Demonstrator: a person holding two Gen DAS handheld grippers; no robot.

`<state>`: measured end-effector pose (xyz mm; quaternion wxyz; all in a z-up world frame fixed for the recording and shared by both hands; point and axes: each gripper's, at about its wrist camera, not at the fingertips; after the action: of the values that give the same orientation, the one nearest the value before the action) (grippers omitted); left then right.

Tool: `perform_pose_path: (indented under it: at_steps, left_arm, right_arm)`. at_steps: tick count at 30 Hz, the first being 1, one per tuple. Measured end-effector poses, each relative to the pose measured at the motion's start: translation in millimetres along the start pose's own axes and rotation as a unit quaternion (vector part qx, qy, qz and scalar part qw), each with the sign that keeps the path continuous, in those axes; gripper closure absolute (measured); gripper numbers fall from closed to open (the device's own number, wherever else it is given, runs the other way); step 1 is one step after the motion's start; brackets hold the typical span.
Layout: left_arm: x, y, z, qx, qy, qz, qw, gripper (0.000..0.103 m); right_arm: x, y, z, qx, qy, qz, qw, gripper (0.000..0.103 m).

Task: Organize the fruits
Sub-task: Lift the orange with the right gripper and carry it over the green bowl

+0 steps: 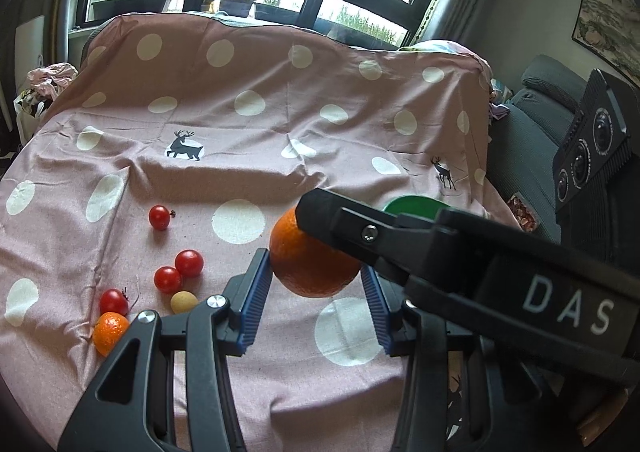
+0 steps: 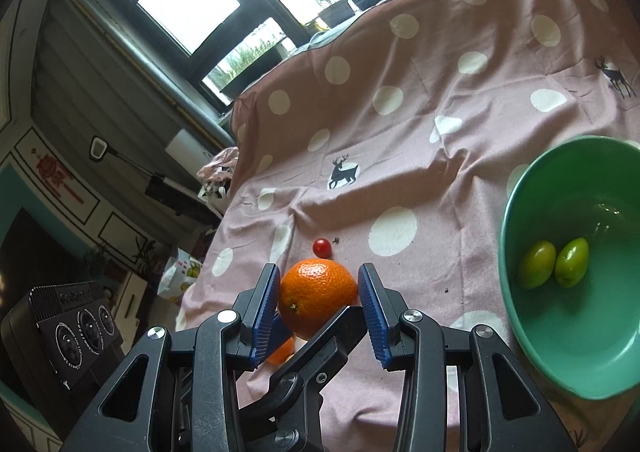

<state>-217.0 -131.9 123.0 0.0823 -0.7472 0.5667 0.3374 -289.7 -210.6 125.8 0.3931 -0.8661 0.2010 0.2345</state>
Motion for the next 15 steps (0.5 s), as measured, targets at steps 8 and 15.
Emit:
perform_pose_path:
  at_steps: [8,15]
  left_arm:
    - [11,25,-5,0.027,-0.001,0.015,0.9995,0.059]
    - [23,43,-9,0.045,-0.009,0.028,0.9985,0.059]
  right_arm:
    - [-19,17,-7,0.019,0.028,0.006,0.999,0.059]
    - [-33,35,-12,0.037,0.048,0.021,0.998,0.059]
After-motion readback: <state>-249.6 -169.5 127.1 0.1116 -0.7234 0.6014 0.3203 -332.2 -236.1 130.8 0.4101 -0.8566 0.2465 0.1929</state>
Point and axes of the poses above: each gripper's, at about its wrist camera, not at the fingertips, and x roughly the way its jaws point, y to its right, z to its underside, and after that the axes turned 4 degrees about x, right-handed
